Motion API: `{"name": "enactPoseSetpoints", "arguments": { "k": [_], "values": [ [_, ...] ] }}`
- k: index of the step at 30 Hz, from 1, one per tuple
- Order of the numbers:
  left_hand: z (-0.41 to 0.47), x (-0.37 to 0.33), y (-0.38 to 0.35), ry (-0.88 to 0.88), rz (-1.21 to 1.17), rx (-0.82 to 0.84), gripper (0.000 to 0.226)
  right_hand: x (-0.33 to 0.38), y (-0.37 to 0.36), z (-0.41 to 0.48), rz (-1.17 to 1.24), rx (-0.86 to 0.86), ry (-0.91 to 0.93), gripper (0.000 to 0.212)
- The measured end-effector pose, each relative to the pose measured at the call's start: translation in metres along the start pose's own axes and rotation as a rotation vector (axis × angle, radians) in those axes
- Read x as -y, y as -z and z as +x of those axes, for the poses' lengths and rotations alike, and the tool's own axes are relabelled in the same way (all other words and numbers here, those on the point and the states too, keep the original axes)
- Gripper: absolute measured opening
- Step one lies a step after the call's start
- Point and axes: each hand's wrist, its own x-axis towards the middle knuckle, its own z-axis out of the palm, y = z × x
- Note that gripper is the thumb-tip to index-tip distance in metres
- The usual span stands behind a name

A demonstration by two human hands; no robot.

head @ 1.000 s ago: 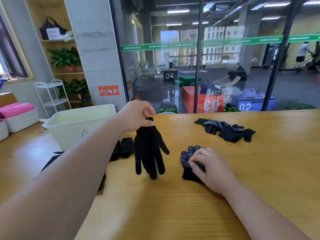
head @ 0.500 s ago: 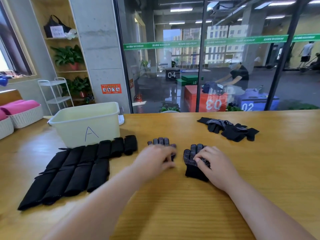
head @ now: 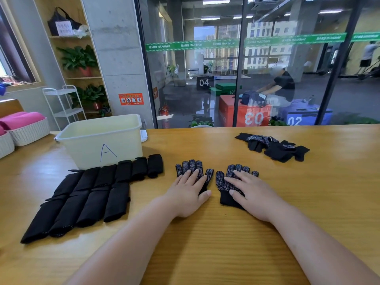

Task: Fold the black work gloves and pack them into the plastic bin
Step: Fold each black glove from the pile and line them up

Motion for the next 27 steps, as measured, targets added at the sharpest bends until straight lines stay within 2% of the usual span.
{"name": "enactPoseSetpoints", "arguments": {
  "k": [2,4,7,9,12,16,19,22,24,27],
  "values": [
    [-0.006,-0.001,0.006,-0.003,0.010,0.057,0.076,0.003,0.005,-0.008,-0.011,0.081,0.042,0.056],
    [-0.012,-0.001,0.011,-0.008,-0.033,0.046,0.074,0.001,0.010,-0.018,0.058,0.102,0.072,0.054],
    [-0.016,0.001,0.015,0.046,-0.120,-0.226,0.060,0.003,0.014,-0.020,0.152,-0.022,0.062,0.051],
    [-0.013,0.003,0.009,0.077,-0.121,-0.305,0.059,0.010,0.011,-0.015,0.096,-0.040,0.013,0.065],
    [-0.004,0.005,-0.003,0.099,-0.051,-0.087,0.078,0.017,0.000,-0.008,-0.053,0.069,-0.031,0.086],
    [0.006,0.007,-0.002,0.115,0.015,0.011,0.088,0.011,-0.001,-0.004,-0.083,0.126,-0.051,0.086],
    [0.003,0.004,-0.002,0.113,0.028,0.002,0.087,0.009,0.000,-0.007,-0.080,0.063,-0.015,0.079],
    [-0.008,0.005,-0.008,0.065,0.036,-0.105,0.080,0.013,0.003,-0.017,-0.085,-0.011,0.052,0.071],
    [-0.014,0.006,-0.010,0.024,0.026,-0.125,0.074,0.022,0.005,-0.024,-0.058,0.014,0.084,0.070],
    [-0.020,0.005,-0.007,0.007,0.022,-0.035,0.068,0.035,0.002,-0.029,-0.102,0.133,0.083,0.072]
  ]
}}
